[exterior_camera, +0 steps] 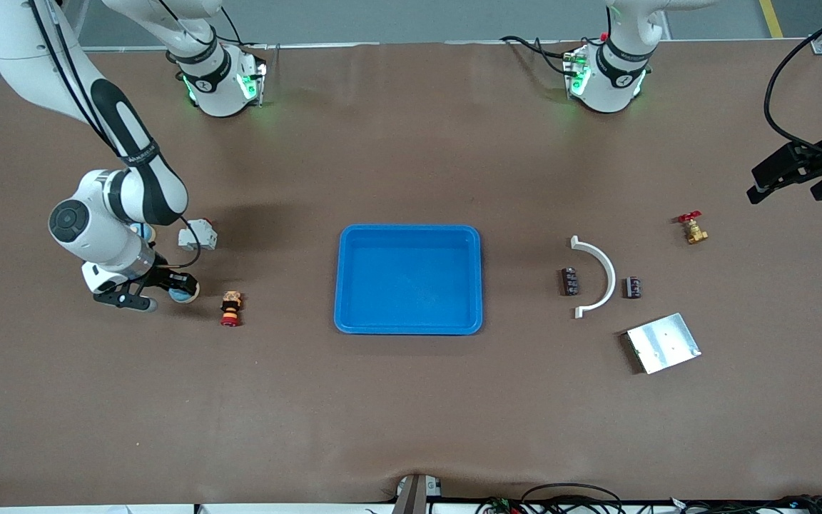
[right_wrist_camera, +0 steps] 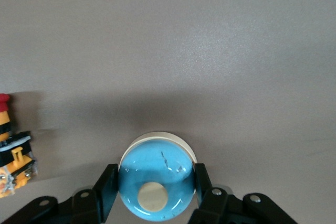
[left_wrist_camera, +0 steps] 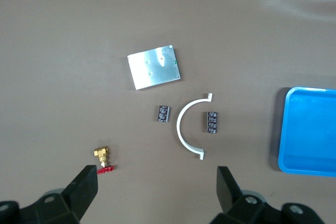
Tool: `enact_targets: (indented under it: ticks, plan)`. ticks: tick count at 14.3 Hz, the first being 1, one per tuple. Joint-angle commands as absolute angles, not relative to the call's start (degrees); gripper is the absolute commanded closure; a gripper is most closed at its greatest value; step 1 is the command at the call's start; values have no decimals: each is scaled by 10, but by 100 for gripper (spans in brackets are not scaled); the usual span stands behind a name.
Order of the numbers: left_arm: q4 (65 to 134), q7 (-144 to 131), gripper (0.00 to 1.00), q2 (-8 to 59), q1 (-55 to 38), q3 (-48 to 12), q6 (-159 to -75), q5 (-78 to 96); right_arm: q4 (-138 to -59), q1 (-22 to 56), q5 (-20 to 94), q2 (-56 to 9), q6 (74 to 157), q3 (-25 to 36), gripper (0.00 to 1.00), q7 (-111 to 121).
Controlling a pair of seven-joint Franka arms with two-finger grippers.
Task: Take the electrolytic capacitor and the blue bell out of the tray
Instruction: 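Lower the bell beside the red-yellow button and open the right gripper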
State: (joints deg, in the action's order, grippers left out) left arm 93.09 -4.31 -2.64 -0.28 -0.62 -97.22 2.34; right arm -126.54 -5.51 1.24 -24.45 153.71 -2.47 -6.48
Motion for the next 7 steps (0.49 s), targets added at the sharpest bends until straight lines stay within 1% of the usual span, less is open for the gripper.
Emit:
enact_targets:
  ticks: [1, 3, 4, 5, 7]
  plan:
    - [908, -37, 0, -4, -8, -10, -982, 17, -1255, -73, 19, -253, 1537, -37, 100, -57]
    - [902, -42, 0, 4, -8, -10, -982, 15, -1255, -75, 20, -257, 1537, -37, 98, -58]
    - [901, -38, 0, 6, -9, -9, -982, 16, -1255, -75, 27, -257, 1538, -38, 51, -57]
    - [888, -39, 0, 15, -8, -9, -982, 14, -1255, -74, 33, -257, 1538, -37, 1, -56]
    - [881, -39, 0, 18, -9, -10, -977, 15, -1255, -73, 36, -257, 1538, -38, 0, -57]
